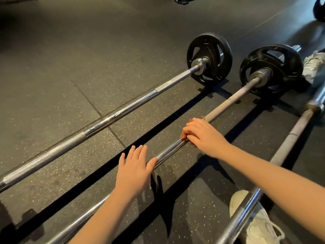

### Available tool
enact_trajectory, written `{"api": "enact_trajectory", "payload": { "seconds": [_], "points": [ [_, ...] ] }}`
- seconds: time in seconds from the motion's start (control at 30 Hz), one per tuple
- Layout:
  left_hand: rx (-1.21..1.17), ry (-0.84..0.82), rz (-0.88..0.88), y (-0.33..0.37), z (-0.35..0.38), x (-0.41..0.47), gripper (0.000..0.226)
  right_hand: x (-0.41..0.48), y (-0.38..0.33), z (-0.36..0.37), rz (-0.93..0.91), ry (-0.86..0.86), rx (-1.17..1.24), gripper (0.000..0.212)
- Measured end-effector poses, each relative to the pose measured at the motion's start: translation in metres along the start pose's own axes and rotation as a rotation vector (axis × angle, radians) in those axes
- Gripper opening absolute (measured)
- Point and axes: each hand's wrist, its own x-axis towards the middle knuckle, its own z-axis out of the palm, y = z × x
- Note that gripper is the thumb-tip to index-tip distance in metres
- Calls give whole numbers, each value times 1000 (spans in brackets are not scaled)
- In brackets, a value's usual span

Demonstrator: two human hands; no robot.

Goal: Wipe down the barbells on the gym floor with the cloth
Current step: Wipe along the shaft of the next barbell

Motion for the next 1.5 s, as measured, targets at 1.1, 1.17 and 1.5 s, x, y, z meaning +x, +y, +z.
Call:
{"api": "enact_trajectory", "payload": {
  "seconds": [1.1, 1.17, 1.5],
  "points": [
    [99, -24, 75, 51, -2, 41, 123, 10, 53, -23, -27, -40, 87, 16],
    [104, -22, 50, 52, -3, 41, 124, 20, 57, -27, 54, 4, -2, 17],
    [136, -48, -101, 68, -3, 34, 111, 23, 65, -29, -112, -67, 54, 17]
  ]
}}
